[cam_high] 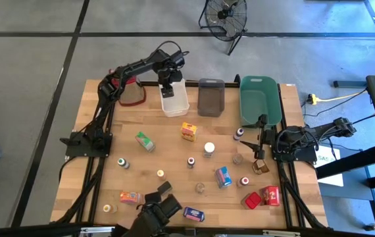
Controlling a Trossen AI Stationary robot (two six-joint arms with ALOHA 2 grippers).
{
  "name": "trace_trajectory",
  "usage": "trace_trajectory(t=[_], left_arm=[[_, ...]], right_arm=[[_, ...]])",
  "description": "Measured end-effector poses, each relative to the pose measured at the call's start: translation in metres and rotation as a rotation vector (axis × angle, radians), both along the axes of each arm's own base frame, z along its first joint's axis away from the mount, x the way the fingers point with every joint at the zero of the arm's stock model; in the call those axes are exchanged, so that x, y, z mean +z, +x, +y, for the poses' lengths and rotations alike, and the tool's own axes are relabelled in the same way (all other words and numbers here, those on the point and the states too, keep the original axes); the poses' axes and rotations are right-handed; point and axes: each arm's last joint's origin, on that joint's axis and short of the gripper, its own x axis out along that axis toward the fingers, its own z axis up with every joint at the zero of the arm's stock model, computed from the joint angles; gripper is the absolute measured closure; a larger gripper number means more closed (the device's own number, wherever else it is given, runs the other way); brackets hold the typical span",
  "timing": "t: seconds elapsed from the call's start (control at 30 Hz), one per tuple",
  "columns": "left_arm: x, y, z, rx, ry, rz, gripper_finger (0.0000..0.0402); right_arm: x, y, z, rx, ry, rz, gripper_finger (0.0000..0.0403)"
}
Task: Pick & Place Kitchen Items
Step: Put the green seasoning bottle into the white bin
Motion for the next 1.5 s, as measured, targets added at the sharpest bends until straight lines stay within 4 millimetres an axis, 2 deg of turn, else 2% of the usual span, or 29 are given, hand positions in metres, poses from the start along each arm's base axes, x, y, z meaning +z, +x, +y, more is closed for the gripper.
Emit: trace_trajectory(t=[0.23,0.8,1.5], left_arm=[[0.008,-0.005,-0.002,0.02,-0.006,0.067,0.0194],[0.006,-0.011,0.008,0.07,0.011,0.035,0.0194],[0.006,-0.011,0.008,0.058,-0.009,0.012,0.0194]], right_arm=[[0.0,0.0,0.0,0.0,0.0,0.0,0.0095],[0.0,0.0,0.0,0.003,0.001,-0.001,0.0095],[0.0,0.0,0.0,0.002,0.001,0.0,0.0095]])
